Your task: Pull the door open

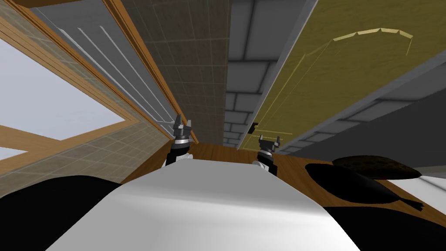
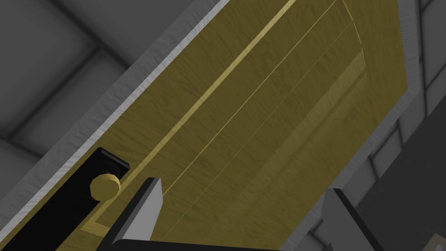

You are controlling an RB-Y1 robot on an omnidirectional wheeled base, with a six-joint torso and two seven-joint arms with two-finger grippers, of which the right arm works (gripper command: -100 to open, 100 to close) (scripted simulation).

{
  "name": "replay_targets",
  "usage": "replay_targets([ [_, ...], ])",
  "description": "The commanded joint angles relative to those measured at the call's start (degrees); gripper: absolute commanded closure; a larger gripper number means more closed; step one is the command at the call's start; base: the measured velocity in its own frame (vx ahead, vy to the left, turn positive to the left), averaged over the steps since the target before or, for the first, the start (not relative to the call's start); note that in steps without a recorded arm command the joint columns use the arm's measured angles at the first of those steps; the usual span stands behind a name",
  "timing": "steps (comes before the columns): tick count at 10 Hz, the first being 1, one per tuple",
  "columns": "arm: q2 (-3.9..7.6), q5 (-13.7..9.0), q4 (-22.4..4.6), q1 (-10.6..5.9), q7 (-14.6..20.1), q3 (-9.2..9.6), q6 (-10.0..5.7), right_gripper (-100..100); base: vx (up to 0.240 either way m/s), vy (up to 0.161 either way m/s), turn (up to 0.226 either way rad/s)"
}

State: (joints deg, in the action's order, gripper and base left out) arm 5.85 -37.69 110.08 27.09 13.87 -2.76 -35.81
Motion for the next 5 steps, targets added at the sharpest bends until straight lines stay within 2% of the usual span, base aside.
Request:
replay_targets([
  [1,0.45,-2.3,-1.4,-0.41,1.5,-0.31,-0.01,-100,-0.008,-0.129,0.219],
  [5,1.09,-7.7,-4.1,-0.86,4.7,-0.58,-0.01,-100,-0.011,-0.111,0.197],
])
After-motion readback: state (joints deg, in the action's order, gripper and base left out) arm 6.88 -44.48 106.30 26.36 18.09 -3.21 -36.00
